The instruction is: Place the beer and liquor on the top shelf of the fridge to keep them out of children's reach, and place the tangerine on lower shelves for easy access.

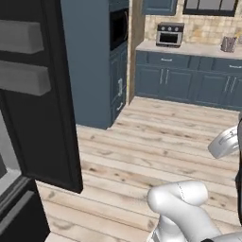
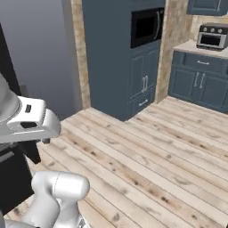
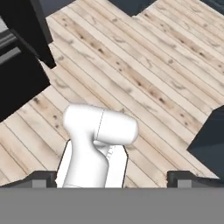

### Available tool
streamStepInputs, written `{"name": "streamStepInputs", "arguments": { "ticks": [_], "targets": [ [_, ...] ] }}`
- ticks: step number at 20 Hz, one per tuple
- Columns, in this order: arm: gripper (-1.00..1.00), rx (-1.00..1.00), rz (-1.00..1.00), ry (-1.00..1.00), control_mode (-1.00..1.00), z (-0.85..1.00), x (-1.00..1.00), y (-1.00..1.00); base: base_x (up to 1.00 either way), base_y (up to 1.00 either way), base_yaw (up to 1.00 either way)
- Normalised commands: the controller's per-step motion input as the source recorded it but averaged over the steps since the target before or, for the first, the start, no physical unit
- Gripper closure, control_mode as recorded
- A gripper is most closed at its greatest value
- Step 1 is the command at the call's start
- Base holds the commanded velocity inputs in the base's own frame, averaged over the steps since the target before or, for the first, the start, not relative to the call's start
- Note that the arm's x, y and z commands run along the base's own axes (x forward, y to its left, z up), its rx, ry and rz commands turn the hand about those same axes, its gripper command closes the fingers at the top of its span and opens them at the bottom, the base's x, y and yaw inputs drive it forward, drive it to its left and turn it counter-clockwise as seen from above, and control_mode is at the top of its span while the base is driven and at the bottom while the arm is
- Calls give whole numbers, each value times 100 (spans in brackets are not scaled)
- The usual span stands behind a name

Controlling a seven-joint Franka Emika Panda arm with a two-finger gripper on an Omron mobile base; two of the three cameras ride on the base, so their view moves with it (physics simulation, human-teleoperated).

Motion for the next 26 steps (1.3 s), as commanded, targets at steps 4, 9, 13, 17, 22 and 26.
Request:
{"name": "streamStepInputs", "arguments": {
  "ticks": [4,9,13,17,22,26],
  "targets": [
    [-100,0,0,0,100,0,0,0,0,-42,-67],
    [-100,0,0,0,100,0,0,0,1,-31,-60],
    [-100,0,0,0,100,0,0,0,23,0,-40],
    [-100,0,0,0,100,0,0,0,43,0,-23],
    [-100,0,0,0,100,0,0,0,50,-1,-18],
    [-100,0,0,0,100,0,0,0,48,-19,-21]
  ]
}}
